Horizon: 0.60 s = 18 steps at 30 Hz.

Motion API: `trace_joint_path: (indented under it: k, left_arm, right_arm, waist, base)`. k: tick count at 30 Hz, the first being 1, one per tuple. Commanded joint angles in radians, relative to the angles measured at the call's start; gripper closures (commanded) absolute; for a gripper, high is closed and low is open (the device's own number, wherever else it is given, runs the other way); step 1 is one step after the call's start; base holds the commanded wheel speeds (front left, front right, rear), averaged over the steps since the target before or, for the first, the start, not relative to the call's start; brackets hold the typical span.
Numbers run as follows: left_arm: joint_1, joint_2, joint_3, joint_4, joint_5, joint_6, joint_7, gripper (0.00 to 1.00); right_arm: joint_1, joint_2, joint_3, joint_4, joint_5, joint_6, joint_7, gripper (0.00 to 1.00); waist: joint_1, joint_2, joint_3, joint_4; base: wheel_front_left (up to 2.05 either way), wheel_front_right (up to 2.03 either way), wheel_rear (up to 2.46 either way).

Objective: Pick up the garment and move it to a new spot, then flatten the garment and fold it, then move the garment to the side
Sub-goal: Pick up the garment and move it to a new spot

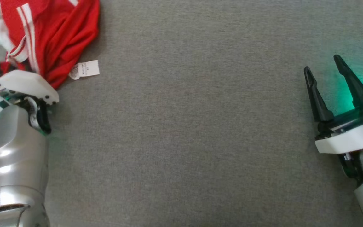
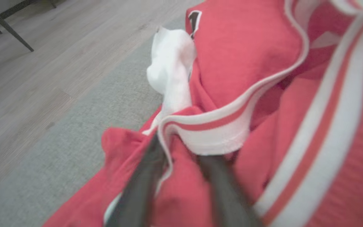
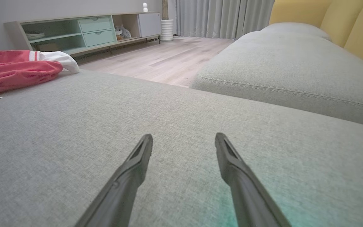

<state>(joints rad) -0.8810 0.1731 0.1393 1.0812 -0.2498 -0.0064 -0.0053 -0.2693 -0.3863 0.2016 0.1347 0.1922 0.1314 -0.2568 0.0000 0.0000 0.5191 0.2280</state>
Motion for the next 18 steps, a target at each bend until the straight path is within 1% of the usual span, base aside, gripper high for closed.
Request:
trace_joint_path:
  k: [1,4,7,10,12,18]
  left_arm:
    - [0.028,0.040,0.018,0.028,-0.008,-0.013,-0.046,1.00]
    - [0.030,0.050,0.014,0.046,-0.005,-0.021,-0.094,1.00]
    - [0.024,0.068,0.001,0.055,0.008,-0.024,-0.171,1.00]
    - [0.008,0.089,-0.020,0.042,0.030,-0.027,-0.222,1.00]
    - [-0.002,0.104,-0.037,0.015,0.050,-0.028,-0.241,1.00]
    - [-0.012,0.122,-0.083,-0.091,0.084,-0.060,-0.254,1.00]
  right_arm:
    - [0.013,-0.003,0.015,-0.002,-0.006,-0.001,-0.005,0.00]
    - [0.017,0.012,0.014,0.004,-0.006,-0.001,-0.005,0.00]
    - [0.034,0.037,0.013,0.013,-0.008,-0.001,-0.005,0.00]
    - [0.053,0.063,0.009,0.017,-0.009,-0.001,-0.005,0.00]
    - [0.064,0.083,0.010,0.019,-0.008,-0.001,-0.005,0.00]
    - [0.106,0.145,0.017,0.030,-0.005,-0.001,-0.005,0.00]
  waist:
    - [0.0000,0.0000,-0.016,-0.014]
    - [0.0000,0.0000,-0.036,-0.024]
    - [0.0000,0.0000,-0.077,-0.039]
    - [0.0000,0.0000,-0.125,-0.061]
    - [0.0000,0.0000,-0.166,-0.084]
    - [0.0000,0.0000,-0.294,-0.171]
  base:
    - [0.00,0.00,0.00]
    - [0.00,0.00,0.00]
    - [0.00,0.00,0.00]
    - [0.00,0.00,0.00]
    - [0.00,0.00,0.00]
    - [0.00,0.00,0.00]
